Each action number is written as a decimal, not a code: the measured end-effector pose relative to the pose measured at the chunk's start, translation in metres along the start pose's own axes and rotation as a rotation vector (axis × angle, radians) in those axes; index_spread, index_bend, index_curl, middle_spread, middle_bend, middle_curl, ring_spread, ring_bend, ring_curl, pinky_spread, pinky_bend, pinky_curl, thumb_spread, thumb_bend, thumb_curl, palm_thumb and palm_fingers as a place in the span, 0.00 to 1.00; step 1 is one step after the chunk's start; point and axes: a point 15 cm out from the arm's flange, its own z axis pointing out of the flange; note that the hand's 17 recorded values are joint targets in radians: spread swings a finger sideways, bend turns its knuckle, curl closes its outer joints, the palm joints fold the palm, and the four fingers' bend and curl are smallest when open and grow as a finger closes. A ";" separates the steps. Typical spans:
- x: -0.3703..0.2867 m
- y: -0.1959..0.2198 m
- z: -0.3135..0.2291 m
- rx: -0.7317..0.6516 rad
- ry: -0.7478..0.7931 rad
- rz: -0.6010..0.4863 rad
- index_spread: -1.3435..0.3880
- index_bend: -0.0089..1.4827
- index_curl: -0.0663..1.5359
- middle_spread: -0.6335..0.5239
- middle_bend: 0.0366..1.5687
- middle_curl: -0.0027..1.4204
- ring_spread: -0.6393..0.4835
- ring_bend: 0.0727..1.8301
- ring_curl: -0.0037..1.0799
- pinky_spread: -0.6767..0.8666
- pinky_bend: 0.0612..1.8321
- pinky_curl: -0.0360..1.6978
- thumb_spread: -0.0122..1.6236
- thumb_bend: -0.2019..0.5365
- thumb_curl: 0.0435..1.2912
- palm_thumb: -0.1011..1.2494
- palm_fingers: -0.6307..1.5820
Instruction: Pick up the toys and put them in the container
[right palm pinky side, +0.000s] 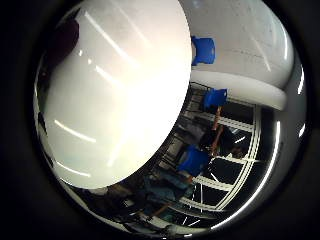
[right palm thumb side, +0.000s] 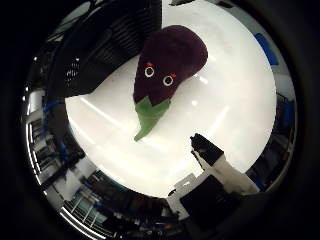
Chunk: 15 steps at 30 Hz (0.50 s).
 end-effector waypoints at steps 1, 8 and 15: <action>-0.002 -0.002 -0.001 0.007 -0.010 0.018 0.53 0.11 0.19 0.53 0.10 0.20 0.70 0.16 0.25 0.69 0.26 0.20 0.59 0.23 0.30 0.68 0.30; -0.032 -0.018 -0.010 0.059 -0.134 0.134 0.60 0.11 0.20 0.57 0.10 0.22 0.73 0.16 0.25 0.73 0.28 0.20 0.64 0.23 0.26 0.55 0.32; -0.067 -0.027 -0.012 0.067 -0.301 0.315 0.65 0.11 0.20 0.63 0.11 0.23 0.78 0.17 0.24 0.77 0.30 0.20 0.66 0.23 0.23 0.46 0.33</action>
